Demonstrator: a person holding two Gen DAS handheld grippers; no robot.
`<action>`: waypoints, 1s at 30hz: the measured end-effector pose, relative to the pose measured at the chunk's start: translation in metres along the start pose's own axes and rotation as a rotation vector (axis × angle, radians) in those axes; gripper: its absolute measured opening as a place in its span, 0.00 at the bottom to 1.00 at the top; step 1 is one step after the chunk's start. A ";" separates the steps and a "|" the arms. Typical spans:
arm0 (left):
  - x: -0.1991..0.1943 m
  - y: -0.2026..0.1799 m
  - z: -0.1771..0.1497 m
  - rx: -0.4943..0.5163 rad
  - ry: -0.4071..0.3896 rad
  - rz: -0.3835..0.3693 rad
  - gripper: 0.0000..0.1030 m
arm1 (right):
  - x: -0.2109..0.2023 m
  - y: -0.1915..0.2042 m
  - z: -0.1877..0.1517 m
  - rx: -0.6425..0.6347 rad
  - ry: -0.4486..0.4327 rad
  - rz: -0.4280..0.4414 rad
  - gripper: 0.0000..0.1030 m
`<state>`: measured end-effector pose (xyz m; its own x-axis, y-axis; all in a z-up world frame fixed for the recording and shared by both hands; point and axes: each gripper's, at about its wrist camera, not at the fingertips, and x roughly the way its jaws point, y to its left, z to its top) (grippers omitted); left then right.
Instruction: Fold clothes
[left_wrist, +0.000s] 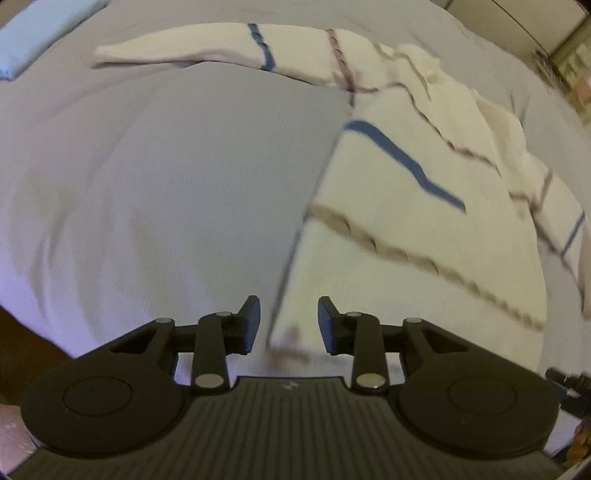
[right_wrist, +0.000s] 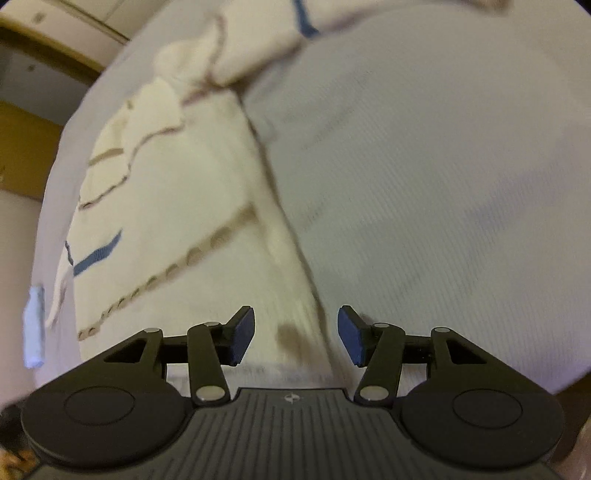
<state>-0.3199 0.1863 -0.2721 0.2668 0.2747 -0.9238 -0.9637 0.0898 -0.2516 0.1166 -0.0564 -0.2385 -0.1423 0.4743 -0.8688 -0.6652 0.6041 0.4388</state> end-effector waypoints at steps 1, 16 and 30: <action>0.009 0.004 0.005 -0.017 0.012 -0.019 0.28 | 0.002 0.009 0.000 -0.046 -0.020 -0.022 0.52; 0.069 0.007 0.004 -0.094 0.078 -0.161 0.32 | 0.028 0.052 -0.051 -0.535 -0.024 -0.279 0.34; 0.064 0.020 0.009 -0.144 0.123 -0.328 0.34 | -0.014 -0.080 -0.012 0.277 -0.027 0.001 0.10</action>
<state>-0.3221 0.2146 -0.3339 0.5659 0.1359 -0.8132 -0.8220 0.0163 -0.5693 0.1629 -0.1192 -0.2641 -0.1207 0.4899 -0.8634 -0.4386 0.7539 0.4891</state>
